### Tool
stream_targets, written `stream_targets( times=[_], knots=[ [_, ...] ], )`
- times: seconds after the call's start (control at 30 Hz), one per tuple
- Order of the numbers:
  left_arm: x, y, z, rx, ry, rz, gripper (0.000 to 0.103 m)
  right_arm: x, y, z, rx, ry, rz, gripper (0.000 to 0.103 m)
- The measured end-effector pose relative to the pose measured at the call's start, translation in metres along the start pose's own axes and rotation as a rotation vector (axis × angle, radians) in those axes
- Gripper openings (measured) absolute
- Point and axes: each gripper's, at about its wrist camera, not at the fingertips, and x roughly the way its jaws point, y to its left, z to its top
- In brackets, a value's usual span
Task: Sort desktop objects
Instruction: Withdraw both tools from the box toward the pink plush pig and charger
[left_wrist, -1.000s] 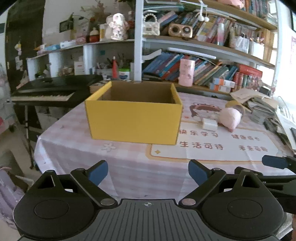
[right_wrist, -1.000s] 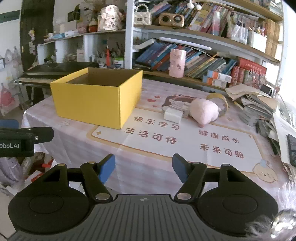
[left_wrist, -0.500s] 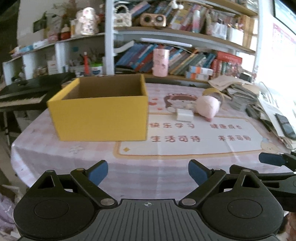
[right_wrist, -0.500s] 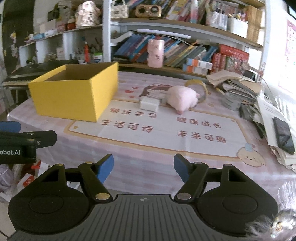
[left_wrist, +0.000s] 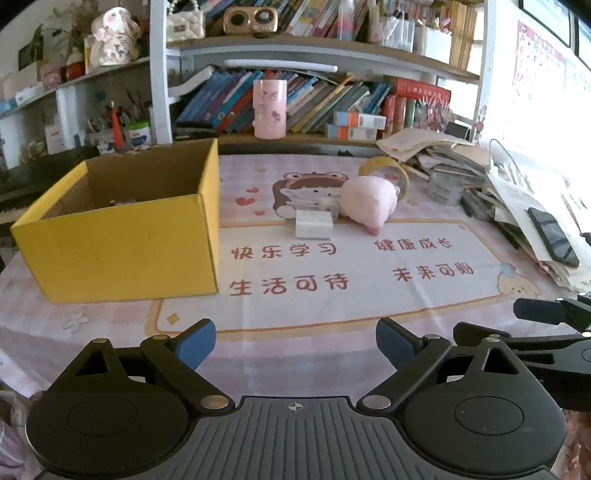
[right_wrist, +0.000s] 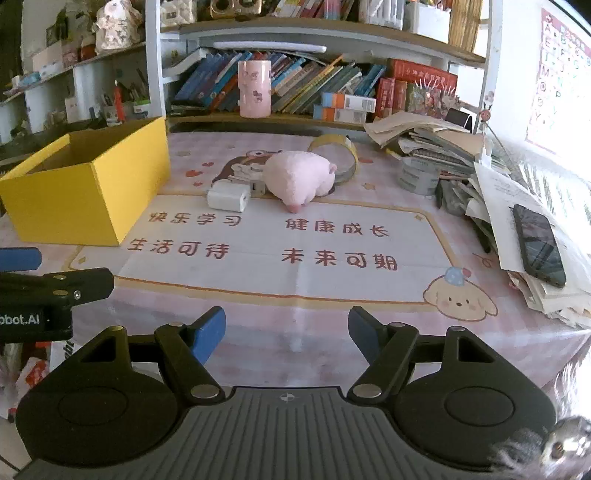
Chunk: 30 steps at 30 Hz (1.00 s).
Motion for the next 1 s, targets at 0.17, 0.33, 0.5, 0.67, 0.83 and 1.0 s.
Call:
stream_targets(
  times=[0.17,0.33,0.5,0.67,0.83,1.0],
  knots=[
    [0.018,-0.011,0.015,0.012,-0.002,-0.005,0.096,0.018,-0.017,0.014,0.001,0.012,0.009,0.072],
    [0.039,-0.026,0.032,0.017,-0.004,-0.009,0.096,0.034,-0.036,0.031,-0.002,0.004,0.009,0.073],
    [0.058,-0.038,0.044,0.006,0.010,0.002,0.096,0.053,-0.053,0.045,-0.015,0.015,0.025,0.074],
    [0.078,-0.046,0.051,-0.022,0.047,0.034,0.096,0.072,-0.067,0.060,-0.041,0.021,0.060,0.074],
    [0.089,-0.055,0.062,-0.048,0.042,0.067,0.096,0.089,-0.080,0.072,-0.064,0.031,0.100,0.076],
    [0.105,-0.060,0.071,-0.057,0.050,0.110,0.096,0.110,-0.093,0.084,-0.063,0.048,0.134,0.082]
  ],
)
